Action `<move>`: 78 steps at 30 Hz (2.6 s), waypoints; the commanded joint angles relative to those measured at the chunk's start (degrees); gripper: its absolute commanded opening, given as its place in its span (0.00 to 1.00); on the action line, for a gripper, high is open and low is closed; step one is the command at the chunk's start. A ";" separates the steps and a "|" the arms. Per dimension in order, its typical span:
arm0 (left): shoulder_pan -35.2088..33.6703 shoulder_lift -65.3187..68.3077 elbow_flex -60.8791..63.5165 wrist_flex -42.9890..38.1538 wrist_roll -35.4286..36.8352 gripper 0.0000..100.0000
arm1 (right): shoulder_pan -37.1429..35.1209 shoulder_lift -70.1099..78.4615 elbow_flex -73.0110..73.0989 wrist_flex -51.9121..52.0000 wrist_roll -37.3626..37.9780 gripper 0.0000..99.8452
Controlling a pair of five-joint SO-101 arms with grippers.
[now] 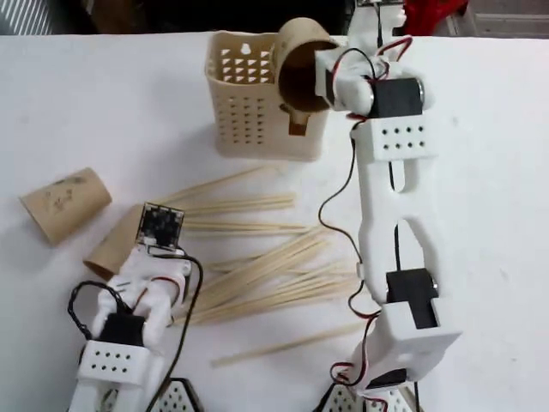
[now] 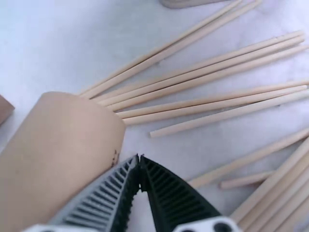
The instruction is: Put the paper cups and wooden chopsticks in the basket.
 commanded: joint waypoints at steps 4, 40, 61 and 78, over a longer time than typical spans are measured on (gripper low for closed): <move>-0.40 -0.48 -0.26 0.35 0.26 0.03 | -1.80 -2.42 -2.73 -1.71 -0.44 0.27; -0.40 -0.48 -0.26 0.35 0.26 0.03 | 1.19 5.93 -1.49 -17.10 -0.09 0.30; -0.40 -0.48 -0.26 0.35 0.26 0.03 | 3.65 21.67 -1.76 -15.52 0.62 0.00; -0.40 -0.48 -0.26 0.35 0.26 0.03 | 0.40 22.29 -27.60 29.05 15.56 0.02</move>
